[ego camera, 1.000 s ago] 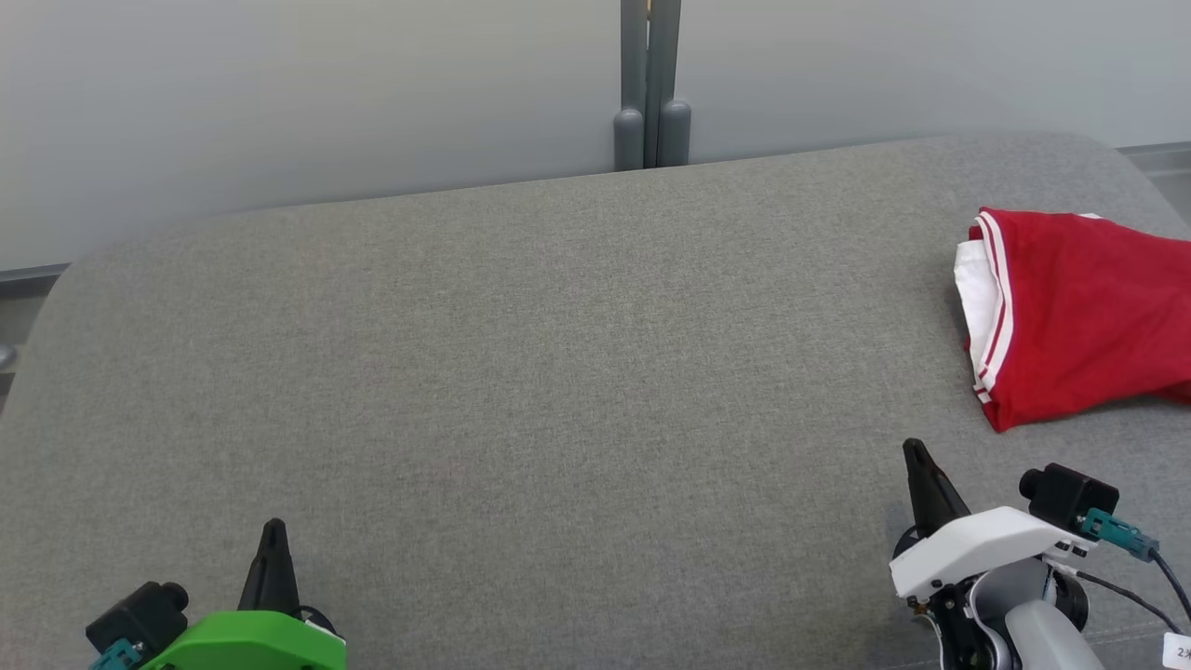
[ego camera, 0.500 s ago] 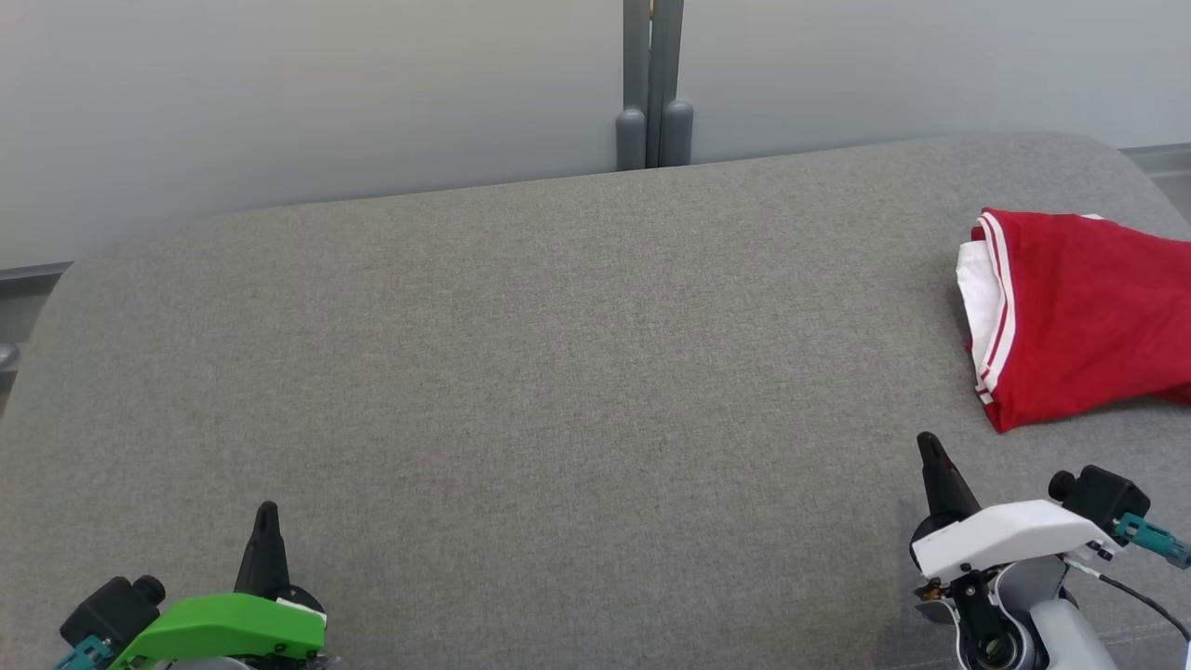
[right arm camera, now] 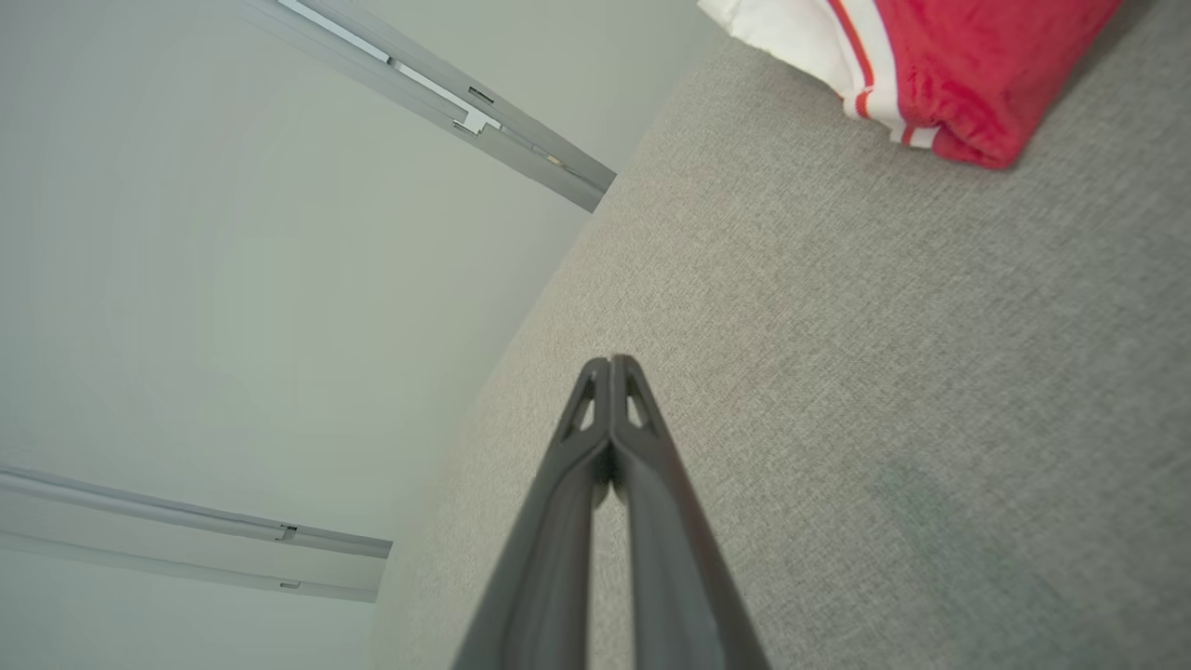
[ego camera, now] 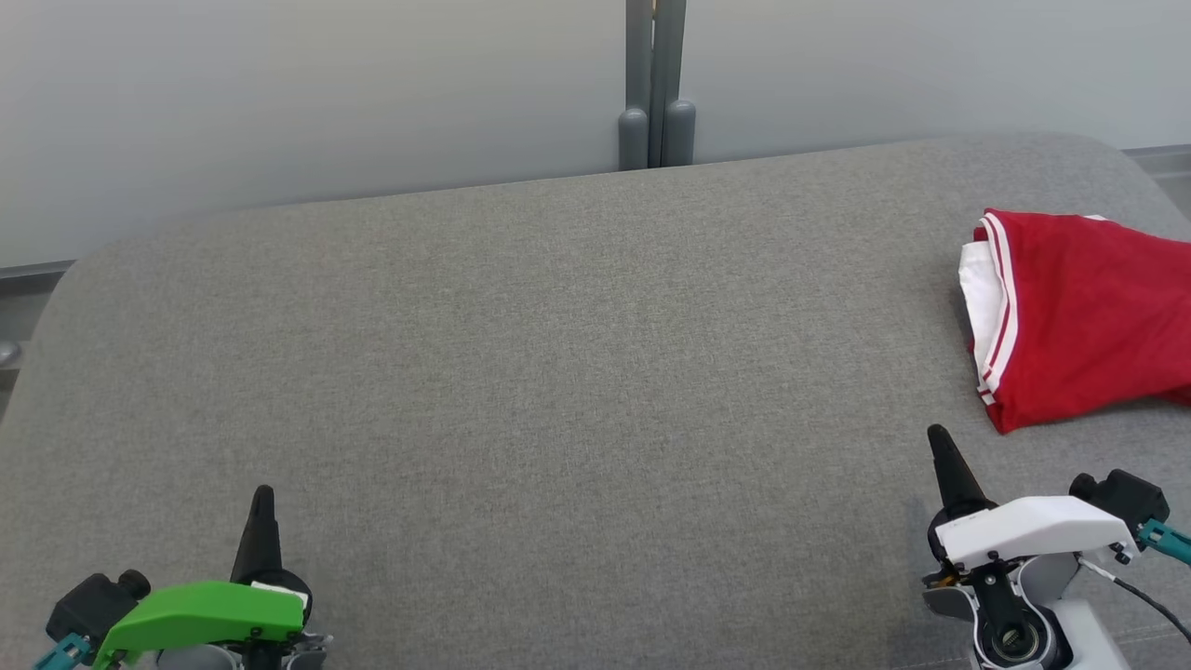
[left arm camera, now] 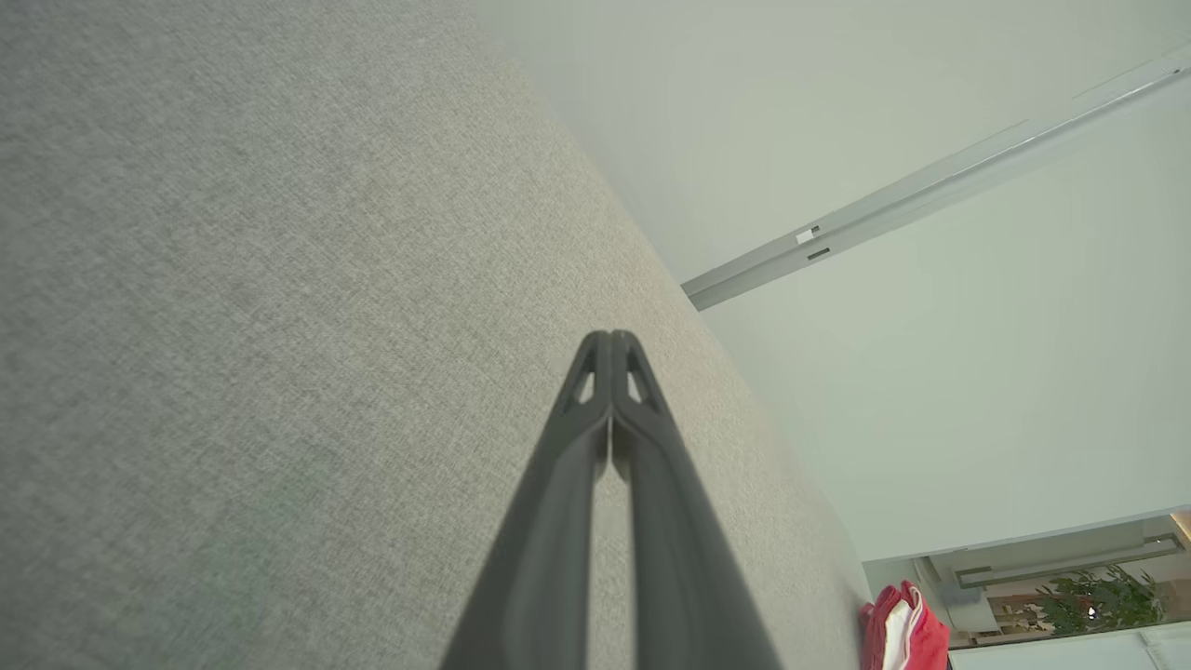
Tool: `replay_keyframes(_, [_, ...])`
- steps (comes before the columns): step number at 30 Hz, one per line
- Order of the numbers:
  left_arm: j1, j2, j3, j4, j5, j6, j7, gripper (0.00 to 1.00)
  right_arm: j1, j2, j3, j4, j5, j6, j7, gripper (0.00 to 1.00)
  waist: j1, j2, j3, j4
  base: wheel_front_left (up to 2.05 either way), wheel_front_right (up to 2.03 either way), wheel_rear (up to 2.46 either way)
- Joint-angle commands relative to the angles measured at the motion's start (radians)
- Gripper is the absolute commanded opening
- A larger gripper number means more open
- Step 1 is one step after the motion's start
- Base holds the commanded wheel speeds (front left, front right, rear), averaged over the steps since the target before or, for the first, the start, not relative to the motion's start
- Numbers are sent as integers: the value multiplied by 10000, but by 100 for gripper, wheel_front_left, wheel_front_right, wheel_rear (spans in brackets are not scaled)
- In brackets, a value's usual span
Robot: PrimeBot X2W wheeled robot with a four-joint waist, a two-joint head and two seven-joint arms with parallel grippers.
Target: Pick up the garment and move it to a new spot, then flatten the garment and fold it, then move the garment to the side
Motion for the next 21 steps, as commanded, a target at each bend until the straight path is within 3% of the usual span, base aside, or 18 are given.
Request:
replay_keyframes(1, [-295, 72, 72, -148, -418, -42, 83, 0, -32, -38, -70, -204, 424, -4, 109, 0, 0, 0, 0, 5, 0, 0, 0])
replay_keyframes(21, [-457, 90, 204, -358, -2335, -127, 584, 0, 71, -42, -329, -575, 2441, -2, 602, 0, 0, 0, 3, 46, 0, 0, 0])
